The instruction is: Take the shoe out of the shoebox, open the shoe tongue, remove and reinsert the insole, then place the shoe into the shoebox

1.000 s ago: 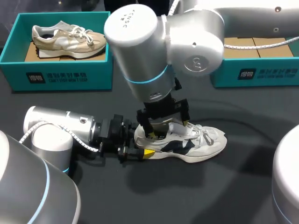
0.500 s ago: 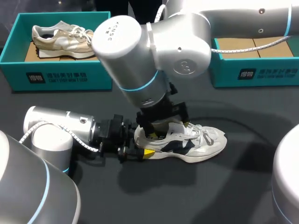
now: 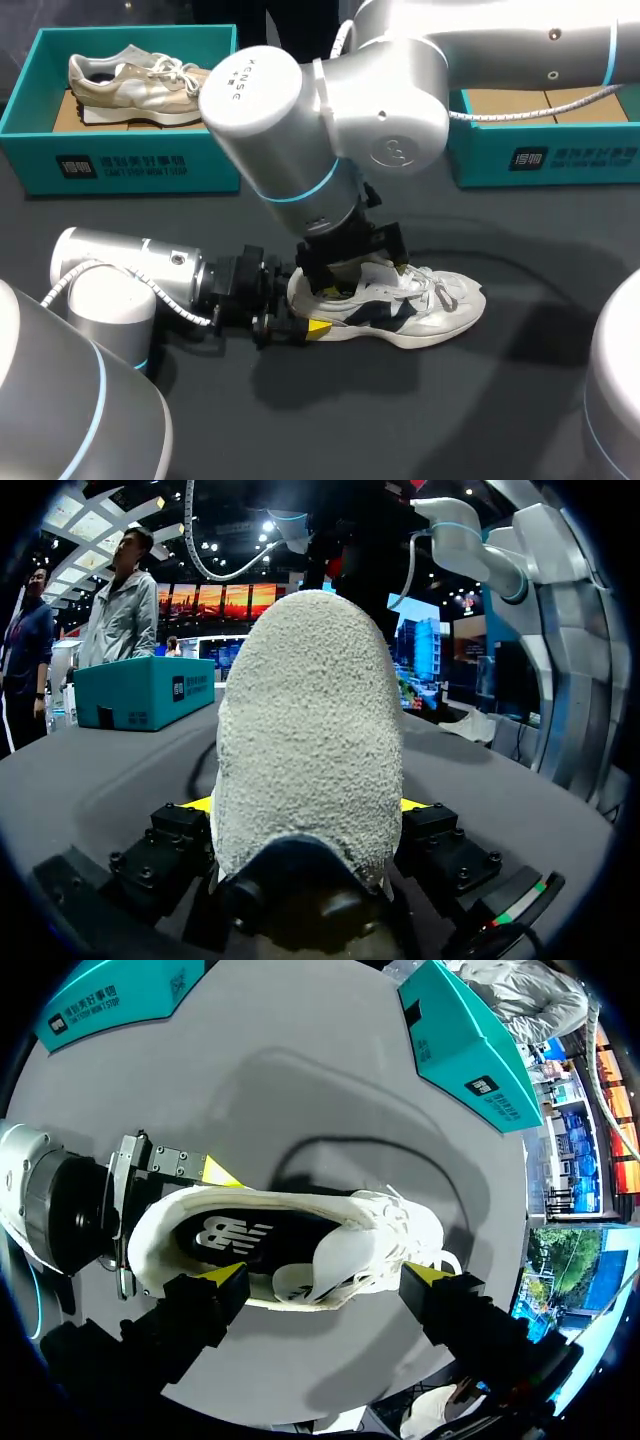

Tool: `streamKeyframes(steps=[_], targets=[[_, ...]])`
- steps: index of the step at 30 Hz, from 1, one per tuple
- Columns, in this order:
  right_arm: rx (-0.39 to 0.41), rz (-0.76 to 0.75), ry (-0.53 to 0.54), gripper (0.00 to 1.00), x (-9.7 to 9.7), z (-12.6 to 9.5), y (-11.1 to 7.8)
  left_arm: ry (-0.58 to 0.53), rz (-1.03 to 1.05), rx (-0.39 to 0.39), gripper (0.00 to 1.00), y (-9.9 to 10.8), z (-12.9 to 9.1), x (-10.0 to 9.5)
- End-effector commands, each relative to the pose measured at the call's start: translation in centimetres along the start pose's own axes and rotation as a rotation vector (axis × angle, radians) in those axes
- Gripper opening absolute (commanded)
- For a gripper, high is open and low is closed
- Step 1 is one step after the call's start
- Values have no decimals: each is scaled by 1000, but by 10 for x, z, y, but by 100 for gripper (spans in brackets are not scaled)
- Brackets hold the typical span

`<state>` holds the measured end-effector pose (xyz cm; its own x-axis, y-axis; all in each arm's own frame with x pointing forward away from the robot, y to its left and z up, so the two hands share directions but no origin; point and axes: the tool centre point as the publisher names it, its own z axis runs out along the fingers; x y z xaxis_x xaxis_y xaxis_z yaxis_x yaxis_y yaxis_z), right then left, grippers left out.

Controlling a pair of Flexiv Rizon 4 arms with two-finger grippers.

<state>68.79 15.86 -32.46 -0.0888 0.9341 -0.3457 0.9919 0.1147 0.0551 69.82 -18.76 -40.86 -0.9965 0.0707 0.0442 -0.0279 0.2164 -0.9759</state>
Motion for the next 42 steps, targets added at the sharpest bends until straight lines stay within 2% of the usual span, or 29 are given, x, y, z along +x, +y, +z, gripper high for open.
streamKeyframes(steps=[1,5,8,11,13,15,19,25,28,31,35,39,42], targets=[[1,1,8,100,-3,12,2,-1,0,-2,0,1,0,-1],[2,9,12,100,-7,20,6,-1,0,-2,0,1,0,-1],[2,13,11,95,-8,20,7,-1,0,-2,0,1,0,-1],[3,16,9,84,-11,22,6,-1,0,-2,0,1,0,-1],[6,20,8,66,-13,21,5,-1,0,-2,0,1,0,-1],[8,23,3,59,-15,19,3,-1,0,-2,0,1,0,-1],[19,27,-10,50,-18,14,-2,-1,0,-2,0,1,0,-1],[38,28,-15,45,-28,9,-6,-1,0,-2,0,1,0,-1],[56,14,-12,31,-31,7,-6,-1,0,-2,0,1,0,-1],[66,-18,-3,0,-35,5,-5,-1,0,-2,0,1,0,-1],[83,-102,29,0,-45,3,-2,-1,0,-2,0,1,0,-1],[125,-248,98,0,-60,3,3,-1,0,-2,0,1,0,-1],[121,-377,150,0,-72,3,7,-1,0,-2,0,1,0,-1]])
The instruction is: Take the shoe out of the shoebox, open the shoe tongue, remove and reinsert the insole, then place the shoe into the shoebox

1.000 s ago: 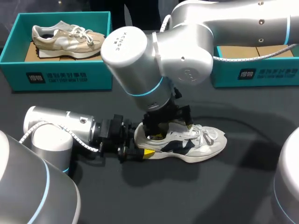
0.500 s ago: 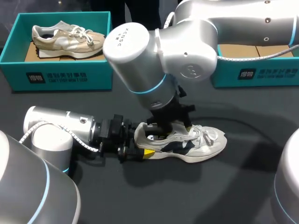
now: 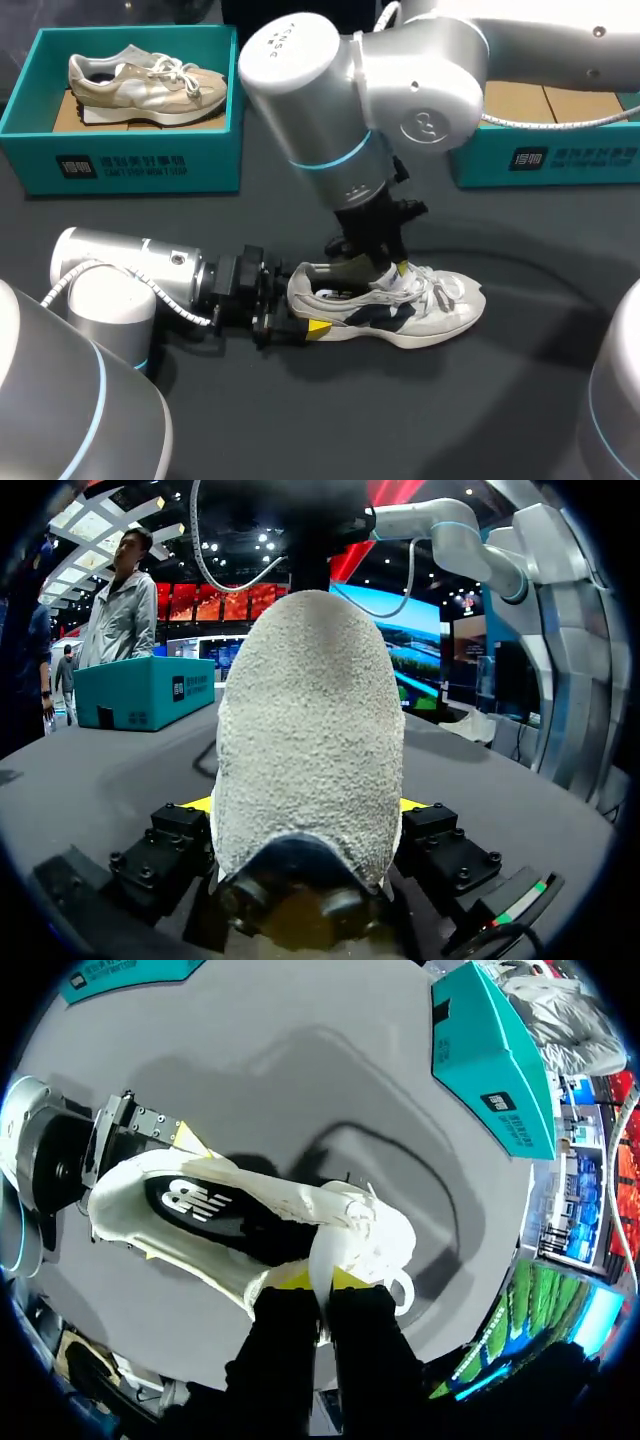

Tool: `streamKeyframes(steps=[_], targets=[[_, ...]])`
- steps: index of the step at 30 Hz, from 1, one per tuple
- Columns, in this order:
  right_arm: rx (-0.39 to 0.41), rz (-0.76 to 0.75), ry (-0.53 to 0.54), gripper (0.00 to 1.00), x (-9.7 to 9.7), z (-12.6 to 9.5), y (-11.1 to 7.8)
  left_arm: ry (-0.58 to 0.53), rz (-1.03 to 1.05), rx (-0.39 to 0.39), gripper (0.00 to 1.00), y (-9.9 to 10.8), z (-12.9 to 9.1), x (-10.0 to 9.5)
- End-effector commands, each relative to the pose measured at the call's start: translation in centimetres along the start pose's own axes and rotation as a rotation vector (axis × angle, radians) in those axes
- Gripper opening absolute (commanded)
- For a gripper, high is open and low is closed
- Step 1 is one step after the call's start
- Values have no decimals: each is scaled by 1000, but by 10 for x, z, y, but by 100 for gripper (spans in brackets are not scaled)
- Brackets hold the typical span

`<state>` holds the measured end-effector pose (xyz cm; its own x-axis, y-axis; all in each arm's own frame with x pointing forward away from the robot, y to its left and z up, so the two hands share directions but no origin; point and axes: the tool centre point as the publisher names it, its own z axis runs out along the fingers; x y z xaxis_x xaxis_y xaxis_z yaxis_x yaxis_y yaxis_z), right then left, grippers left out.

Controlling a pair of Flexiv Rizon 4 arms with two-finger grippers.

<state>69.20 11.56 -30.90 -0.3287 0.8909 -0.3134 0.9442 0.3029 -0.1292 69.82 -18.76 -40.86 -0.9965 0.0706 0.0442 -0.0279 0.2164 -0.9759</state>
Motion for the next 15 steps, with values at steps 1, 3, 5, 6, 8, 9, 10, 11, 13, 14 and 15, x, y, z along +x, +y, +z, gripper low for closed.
streamKeyframes(steps=[1,3,5,6,8,9,10,11,13,14,15], targets=[[-4,-172,116,0,-30,2,2,-1,0,-2,0,1,0,-1],[-5,-250,152,0,-38,4,2,-1,0,-2,0,1,0,-1],[-45,-342,193,0,-44,8,4,-1,0,-2,0,1,0,-1],[-84,-425,255,0,-47,11,5,-1,0,-2,0,1,0,-1],[-84,-425,255,0,-47,11,5,-1,0,-2,0,1,0,-1],[-84,-425,255,0,-47,11,5,-1,0,-2,0,1,0,-1],[-84,-425,255,0,-47,11,5,-1,0,-2,0,1,0,-1],[-84,-425,255,0,-47,11,5,-1,0,-2,0,1,0,-1],[-84,-425,255,0,-47,11,5,-1,0,-2,0,1,0,-1],[-84,-425,255,0,-47,11,5,-1,0,-2,0,1,0,-1],[-84,-425,255,0,-47,11,5,-1,0,-2,0,1,0,-1]])
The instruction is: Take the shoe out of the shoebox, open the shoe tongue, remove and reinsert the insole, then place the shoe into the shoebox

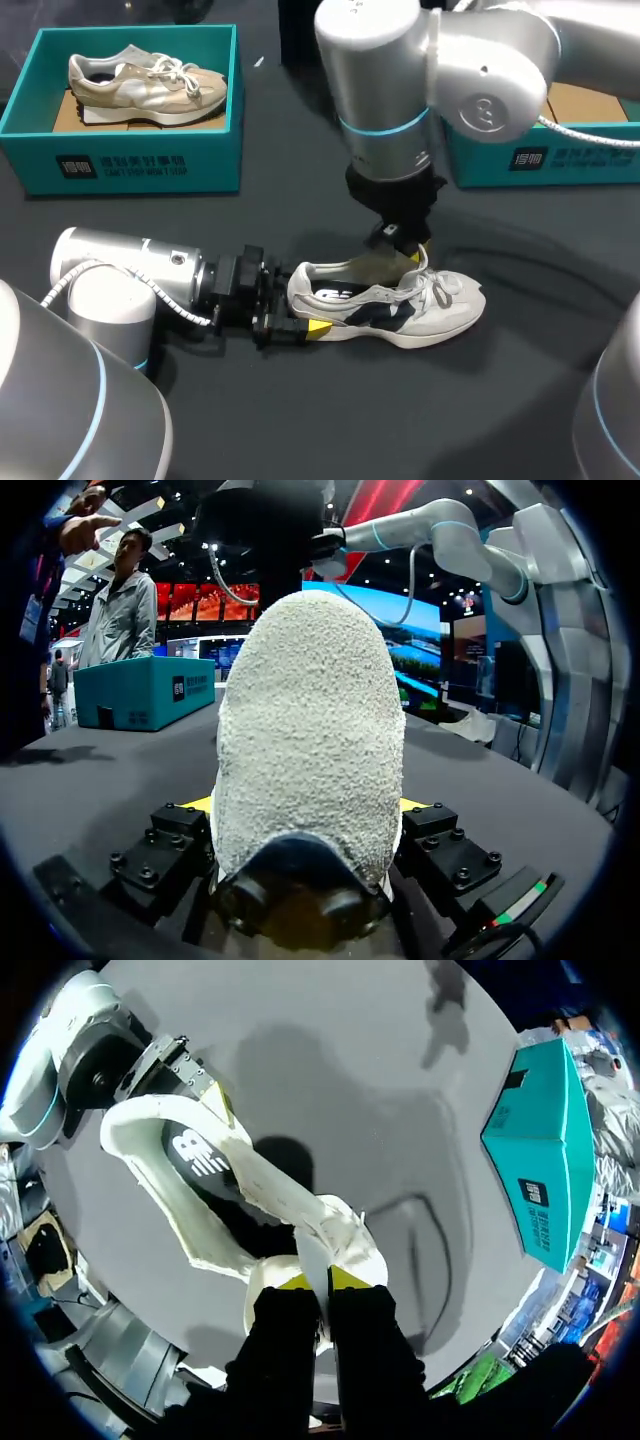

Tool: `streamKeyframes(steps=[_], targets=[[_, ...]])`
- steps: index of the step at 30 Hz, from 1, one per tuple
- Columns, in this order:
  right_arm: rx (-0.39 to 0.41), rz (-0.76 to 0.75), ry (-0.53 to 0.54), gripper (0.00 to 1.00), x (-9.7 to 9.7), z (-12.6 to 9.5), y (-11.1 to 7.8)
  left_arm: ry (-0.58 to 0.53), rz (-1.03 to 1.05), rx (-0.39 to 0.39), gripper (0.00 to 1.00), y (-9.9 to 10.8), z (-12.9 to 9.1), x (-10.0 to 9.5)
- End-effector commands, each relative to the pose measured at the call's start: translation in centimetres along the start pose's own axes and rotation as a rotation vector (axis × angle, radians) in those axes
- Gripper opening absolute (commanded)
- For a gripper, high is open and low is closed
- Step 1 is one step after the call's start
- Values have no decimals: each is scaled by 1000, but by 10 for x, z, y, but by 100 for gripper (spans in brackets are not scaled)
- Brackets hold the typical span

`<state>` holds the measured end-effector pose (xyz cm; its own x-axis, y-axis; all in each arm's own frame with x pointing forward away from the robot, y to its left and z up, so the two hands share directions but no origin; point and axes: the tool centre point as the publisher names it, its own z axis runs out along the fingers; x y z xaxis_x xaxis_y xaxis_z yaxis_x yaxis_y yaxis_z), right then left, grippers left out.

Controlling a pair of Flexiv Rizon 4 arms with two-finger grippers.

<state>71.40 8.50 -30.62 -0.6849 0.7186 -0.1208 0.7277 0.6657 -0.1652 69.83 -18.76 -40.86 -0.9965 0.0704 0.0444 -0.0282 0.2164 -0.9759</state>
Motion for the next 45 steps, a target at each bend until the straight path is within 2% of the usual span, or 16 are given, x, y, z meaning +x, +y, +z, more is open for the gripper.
streamKeyframes(steps=[1,9,12,17,22,23,25,26,29,32,38,41,45], targets=[[-50,-1,114,0,-8,2,-10,-1,0,-2,0,1,0,-1],[-51,-19,120,0,-8,4,-11,-1,0,-2,0,1,0,-1],[-18,-37,130,0,-12,10,-16,-1,0,-2,0,1,0,-1],[-12,-86,142,0,-22,22,-26,-1,0,-2,0,1,0,-1],[-34,-44,132,0,-30,36,-40,-1,0,-2,0,1,0,-1],[-7,-23,129,13,-32,38,-42,-1,0,-2,0,1,0,-1],[1,-8,111,22,-32,41,-45,-1,0,-2,0,1,0,-1],[2,15,106,30,-33,41,-48,-1,0,-2,0,1,0,-1],[4,49,81,45,-34,42,-53,-1,0,-2,0,1,0,-1],[36,94,61,45,-36,43,-59,-1,0,-2,0,1,0,-1],[63,159,4,44,-40,30,-68,-1,0,-2,0,1,0,-1],[54,182,-26,44,-42,14,-74,-1,0,-2,0,1,0,-1],[21,183,-83,43,-41,-18,-77,-1,0,-2,0,1,0,-1]])
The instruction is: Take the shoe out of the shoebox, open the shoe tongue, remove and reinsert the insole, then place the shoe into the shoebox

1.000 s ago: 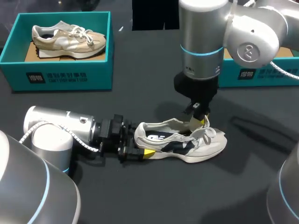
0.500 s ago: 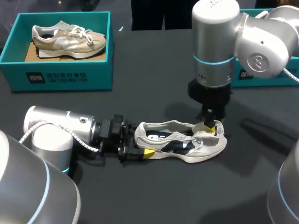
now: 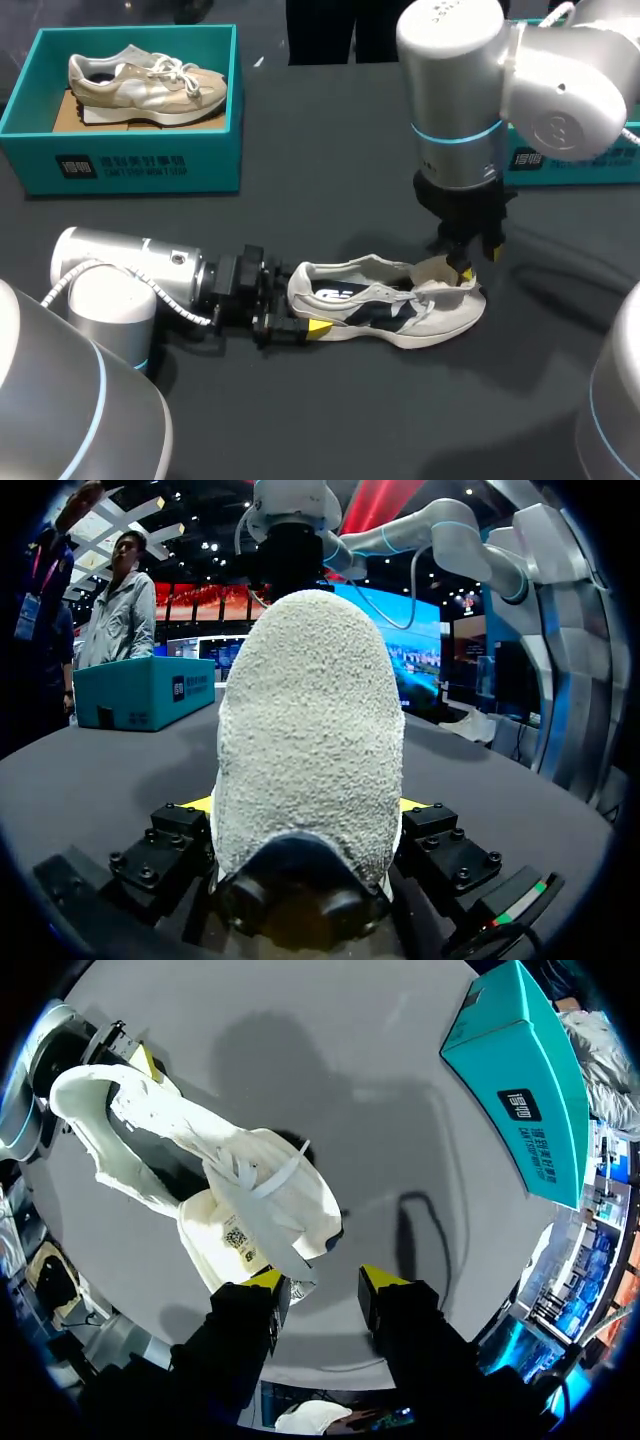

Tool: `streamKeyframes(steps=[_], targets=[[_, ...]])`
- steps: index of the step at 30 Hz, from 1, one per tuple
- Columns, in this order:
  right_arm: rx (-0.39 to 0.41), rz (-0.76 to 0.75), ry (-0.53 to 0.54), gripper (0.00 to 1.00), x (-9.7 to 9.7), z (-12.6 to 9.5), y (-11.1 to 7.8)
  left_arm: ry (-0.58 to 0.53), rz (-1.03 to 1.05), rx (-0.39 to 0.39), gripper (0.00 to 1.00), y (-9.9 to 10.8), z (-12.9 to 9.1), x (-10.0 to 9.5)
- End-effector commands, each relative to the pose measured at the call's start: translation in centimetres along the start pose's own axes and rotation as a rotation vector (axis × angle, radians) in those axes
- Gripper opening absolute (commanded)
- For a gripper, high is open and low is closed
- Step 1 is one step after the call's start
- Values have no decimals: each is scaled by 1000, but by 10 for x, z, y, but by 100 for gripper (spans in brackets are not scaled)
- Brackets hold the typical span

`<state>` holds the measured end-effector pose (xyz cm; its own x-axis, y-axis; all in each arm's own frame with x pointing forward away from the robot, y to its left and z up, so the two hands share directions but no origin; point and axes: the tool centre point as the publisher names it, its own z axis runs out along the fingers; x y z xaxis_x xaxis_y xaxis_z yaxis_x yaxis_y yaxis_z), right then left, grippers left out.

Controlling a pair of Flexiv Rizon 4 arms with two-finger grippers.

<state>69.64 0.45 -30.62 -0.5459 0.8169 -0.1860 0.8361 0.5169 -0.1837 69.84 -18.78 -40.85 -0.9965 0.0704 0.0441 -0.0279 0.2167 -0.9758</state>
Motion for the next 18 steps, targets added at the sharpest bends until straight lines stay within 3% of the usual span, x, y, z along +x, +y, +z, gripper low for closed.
streamKeyframes(steps=[1,5,11,13,15,18], targets=[[-53,-3,-59,43,2,-44,-13,-1,0,-1,0,2,-1,-1],[-133,-59,-84,40,8,-76,-12,-1,0,-1,0,2,-1,-1],[-233,-330,-120,36,31,-114,6,-1,0,-1,0,2,-1,-1],[-229,-406,-134,33,40,-124,13,-1,0,-1,0,2,-1,-1],[-239,-496,-131,24,48,-132,20,-1,0,-1,0,2,-1,-1],[-244,-640,-124,0,63,-140,31,-1,0,-1,0,2,-1,-1]])
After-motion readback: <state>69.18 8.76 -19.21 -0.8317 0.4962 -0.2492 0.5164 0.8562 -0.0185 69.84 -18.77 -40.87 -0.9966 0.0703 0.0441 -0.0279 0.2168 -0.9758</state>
